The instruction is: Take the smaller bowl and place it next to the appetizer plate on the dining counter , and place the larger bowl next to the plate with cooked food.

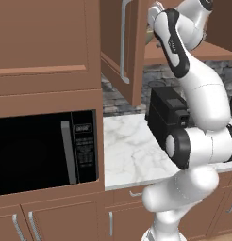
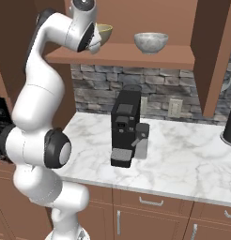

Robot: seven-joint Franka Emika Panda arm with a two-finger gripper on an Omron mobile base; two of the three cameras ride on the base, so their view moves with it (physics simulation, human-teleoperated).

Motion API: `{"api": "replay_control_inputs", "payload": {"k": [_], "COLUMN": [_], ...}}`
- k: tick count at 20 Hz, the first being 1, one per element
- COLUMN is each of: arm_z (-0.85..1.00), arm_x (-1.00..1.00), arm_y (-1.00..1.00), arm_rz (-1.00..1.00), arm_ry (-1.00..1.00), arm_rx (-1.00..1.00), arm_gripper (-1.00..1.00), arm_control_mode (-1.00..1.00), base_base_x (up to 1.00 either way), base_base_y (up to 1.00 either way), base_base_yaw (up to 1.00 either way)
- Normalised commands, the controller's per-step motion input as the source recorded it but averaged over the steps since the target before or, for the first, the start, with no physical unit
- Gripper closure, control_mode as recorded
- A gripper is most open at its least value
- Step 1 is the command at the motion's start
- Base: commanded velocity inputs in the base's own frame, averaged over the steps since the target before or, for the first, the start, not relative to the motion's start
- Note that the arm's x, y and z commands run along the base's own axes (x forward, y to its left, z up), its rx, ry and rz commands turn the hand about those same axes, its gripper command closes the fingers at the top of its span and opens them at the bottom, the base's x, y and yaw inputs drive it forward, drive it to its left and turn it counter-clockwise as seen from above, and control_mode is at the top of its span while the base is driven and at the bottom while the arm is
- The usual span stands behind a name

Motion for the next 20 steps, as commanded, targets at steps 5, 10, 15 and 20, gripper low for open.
{"api": "replay_control_inputs", "payload": {"k": [5,10,15,20], "arm_z": [-0.07,-0.11,-0.07,0.00], "arm_x": [0.36,0.23,0.33,0.31], "arm_y": [0.05,0.01,0.16,0.13], "arm_rz": [0.00,0.00,0.00,0.00], "arm_ry": [0.00,0.00,0.00,0.01], "arm_rx": [0.00,0.00,0.00,-0.01], "arm_gripper": [-1.00,-1.00,-1.00,-1.00], "arm_control_mode": [-1.00,-1.00,-1.00,-1.00], "base_base_x": [0.00,0.00,0.00,0.00], "base_base_y": [0.00,0.00,0.00,0.00], "base_base_yaw": [0.00,0.00,0.00,0.00]}}
